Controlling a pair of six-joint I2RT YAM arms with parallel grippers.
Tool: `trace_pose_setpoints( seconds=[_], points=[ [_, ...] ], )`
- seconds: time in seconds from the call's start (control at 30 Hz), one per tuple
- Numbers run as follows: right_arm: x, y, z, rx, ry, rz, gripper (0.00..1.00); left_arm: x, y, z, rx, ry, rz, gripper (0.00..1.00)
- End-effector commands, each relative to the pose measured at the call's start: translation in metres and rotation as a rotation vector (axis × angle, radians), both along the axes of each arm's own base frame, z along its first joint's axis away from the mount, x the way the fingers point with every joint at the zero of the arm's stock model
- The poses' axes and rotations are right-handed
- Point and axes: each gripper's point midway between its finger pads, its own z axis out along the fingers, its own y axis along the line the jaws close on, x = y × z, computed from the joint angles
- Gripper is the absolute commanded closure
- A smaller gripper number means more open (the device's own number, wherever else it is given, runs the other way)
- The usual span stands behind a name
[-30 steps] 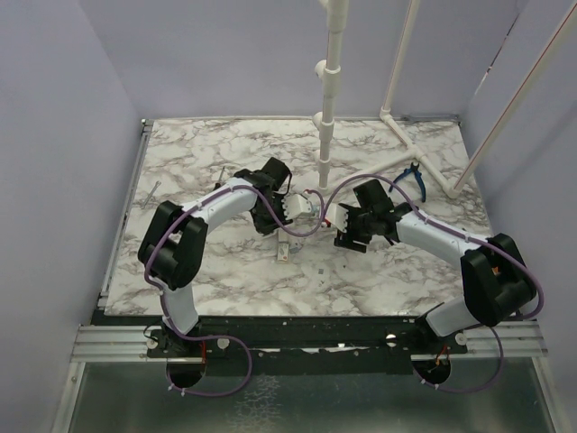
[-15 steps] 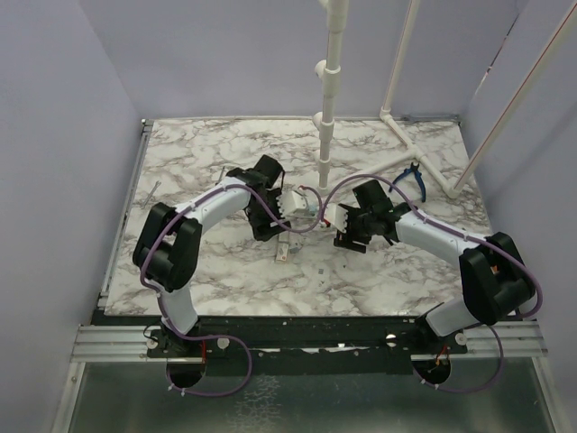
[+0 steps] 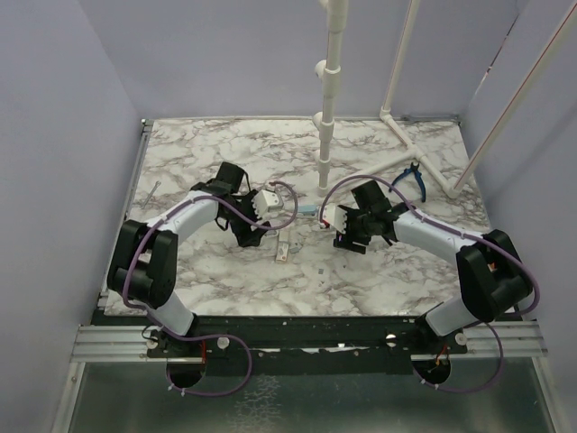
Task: Load the staples into the stapler
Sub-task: Close the stapler at the center of the board.
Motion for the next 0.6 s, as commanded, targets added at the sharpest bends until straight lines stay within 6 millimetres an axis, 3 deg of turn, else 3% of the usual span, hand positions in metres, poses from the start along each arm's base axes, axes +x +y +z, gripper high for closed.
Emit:
trace_pose_setpoints(
  seconds=[0.0, 0.43, 0.57],
  points=[
    [0.0, -0.003, -0.006, -0.023, 0.009, -0.013, 0.31, 0.005, -0.021, 0.002, -0.146, -0.087, -0.045, 0.22],
    [-0.001, -0.004, -0.008, -0.028, 0.02, -0.019, 0.31, 0.013, -0.019, -0.024, -0.155, -0.18, -0.036, 0.46],
    [-0.001, 0.0, -0.005, -0.01, 0.026, -0.019, 0.31, 0.012, -0.019, -0.03, -0.152, -0.173, -0.034, 0.6]
  ],
)
